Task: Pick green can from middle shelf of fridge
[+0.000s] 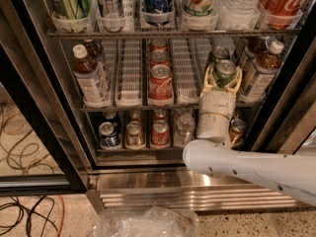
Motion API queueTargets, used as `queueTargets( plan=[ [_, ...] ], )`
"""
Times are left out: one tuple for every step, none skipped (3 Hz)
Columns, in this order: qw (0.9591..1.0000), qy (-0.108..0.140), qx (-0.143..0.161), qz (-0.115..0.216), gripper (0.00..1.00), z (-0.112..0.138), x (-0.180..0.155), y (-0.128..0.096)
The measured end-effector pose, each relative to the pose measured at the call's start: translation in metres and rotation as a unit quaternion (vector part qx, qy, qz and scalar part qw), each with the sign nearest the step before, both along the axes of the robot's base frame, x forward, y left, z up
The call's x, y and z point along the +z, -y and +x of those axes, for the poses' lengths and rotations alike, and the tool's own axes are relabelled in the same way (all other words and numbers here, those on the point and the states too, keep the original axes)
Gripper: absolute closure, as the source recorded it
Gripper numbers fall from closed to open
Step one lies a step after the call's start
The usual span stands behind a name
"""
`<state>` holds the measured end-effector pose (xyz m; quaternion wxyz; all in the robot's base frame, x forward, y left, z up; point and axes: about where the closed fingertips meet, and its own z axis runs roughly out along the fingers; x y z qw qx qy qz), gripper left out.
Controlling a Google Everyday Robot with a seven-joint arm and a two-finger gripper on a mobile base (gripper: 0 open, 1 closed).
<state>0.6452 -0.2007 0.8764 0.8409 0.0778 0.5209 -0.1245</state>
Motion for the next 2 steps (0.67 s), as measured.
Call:
queueTargets(
  plan=[
    [0.9993,0.031,0.019,-0.006,1.0,-0.013,0.029,-0.003],
    [0.9971,0.06,0.044,-0.018,1.0,-0.029,0.053,-0.01]
  ],
)
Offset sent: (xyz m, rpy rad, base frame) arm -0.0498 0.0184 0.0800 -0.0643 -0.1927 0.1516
